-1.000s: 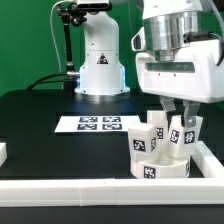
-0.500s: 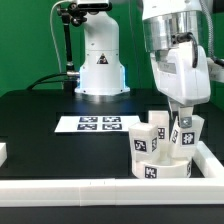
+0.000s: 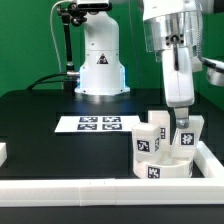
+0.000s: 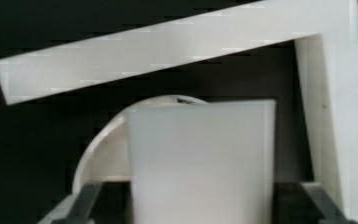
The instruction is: Assemble stool
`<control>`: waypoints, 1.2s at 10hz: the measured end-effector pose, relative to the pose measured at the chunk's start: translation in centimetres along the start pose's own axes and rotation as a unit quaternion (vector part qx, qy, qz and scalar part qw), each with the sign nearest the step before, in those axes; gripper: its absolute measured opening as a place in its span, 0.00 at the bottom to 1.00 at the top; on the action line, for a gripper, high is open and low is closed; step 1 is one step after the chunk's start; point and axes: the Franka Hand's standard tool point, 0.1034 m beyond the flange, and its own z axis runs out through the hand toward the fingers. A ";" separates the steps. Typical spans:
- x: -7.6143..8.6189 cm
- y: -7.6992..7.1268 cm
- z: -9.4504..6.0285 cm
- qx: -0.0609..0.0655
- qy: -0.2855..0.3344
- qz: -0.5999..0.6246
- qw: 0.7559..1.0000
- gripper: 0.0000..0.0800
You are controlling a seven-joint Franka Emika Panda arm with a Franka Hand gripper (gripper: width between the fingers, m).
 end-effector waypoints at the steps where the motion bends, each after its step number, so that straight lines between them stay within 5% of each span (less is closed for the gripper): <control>1: -0.3 0.1 0.0 0.001 -0.006 0.050 0.999 0.42; 11: -1.1 0.5 0.2 -0.005 -0.031 0.158 0.987 0.45; 12: -1.2 0.4 -0.1 -0.003 -0.033 0.137 0.990 0.68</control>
Offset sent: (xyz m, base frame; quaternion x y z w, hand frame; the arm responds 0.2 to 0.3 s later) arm -0.0039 0.0058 -0.0046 -0.0248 0.0016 0.1780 0.9837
